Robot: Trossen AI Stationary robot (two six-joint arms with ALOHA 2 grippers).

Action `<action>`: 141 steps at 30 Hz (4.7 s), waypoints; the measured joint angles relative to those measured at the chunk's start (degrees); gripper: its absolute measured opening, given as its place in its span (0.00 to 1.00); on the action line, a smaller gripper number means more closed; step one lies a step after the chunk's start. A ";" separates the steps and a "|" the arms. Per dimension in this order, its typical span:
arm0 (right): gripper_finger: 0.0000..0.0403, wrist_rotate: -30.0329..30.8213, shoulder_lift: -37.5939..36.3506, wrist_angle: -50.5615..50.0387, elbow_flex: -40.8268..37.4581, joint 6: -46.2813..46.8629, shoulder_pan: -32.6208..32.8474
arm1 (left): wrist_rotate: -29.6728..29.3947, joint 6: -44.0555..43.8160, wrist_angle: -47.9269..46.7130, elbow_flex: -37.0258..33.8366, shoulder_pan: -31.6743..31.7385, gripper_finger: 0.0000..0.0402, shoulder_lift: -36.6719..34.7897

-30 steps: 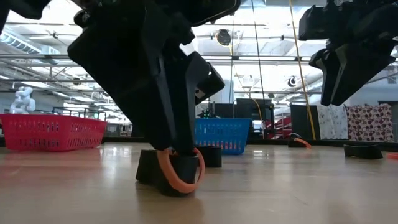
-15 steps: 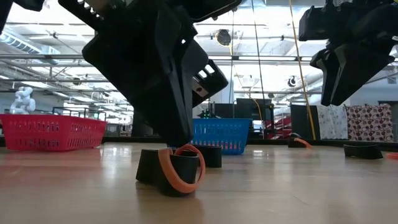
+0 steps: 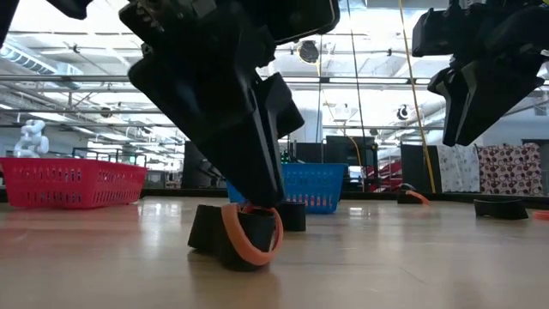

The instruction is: Sort rubber bands into baskets

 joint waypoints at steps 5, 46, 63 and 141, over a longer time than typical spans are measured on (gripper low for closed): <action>0.40 0.01 0.00 0.00 0.00 0.00 -0.02 | 0.10 -5.43 -0.03 0.00 -0.02 0.26 0.00; 0.40 2.30 0.02 1.46 -0.02 1.45 -1.00 | 0.02 -5.06 -1.40 1.09 -0.02 0.29 0.04; 0.40 1.45 0.02 1.46 -0.01 0.85 -0.98 | -2.32 -1.33 1.94 -0.34 0.91 0.29 0.04; 0.40 4.55 0.33 6.25 -0.04 -0.50 -1.09 | 1.62 -2.86 3.07 -1.95 1.75 0.38 -0.74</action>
